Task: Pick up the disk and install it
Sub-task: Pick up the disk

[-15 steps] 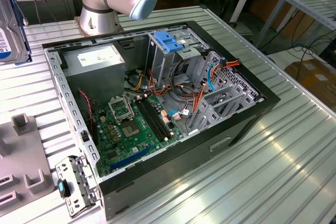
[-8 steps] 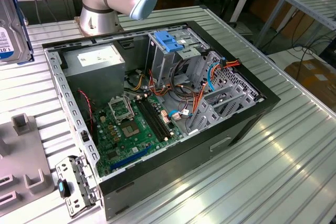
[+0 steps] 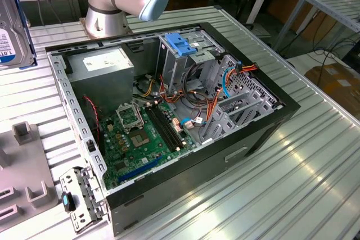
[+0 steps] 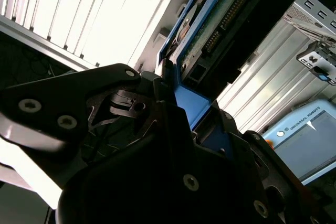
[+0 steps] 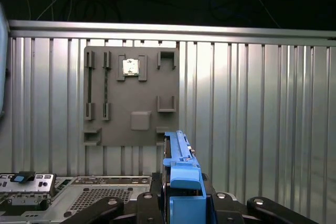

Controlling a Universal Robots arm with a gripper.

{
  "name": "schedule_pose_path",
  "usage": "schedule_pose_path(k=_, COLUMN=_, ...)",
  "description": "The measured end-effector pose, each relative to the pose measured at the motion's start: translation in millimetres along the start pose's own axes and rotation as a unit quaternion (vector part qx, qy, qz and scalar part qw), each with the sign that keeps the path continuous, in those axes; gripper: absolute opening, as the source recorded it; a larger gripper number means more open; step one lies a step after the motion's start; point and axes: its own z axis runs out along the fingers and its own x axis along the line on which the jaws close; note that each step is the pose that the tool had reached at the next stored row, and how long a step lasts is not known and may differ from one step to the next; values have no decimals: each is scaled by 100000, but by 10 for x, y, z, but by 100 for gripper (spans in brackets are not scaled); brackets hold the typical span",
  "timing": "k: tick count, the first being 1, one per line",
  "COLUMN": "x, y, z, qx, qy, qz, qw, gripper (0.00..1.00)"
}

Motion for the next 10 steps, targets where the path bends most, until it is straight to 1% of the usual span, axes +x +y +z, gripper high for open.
schedule_pose_path(k=6, x=1, y=-37, z=0, qx=-5, qy=2, qz=-1, qw=100000, gripper=37)
schedule_pose_path(k=8, x=1, y=-66, z=0, qx=1, qy=-2, qz=0, qw=100000, gripper=37)
schedule_pose_path(k=10, x=5, y=-82, z=0, qx=2, qy=-4, qz=-1, qw=100000, gripper=37)
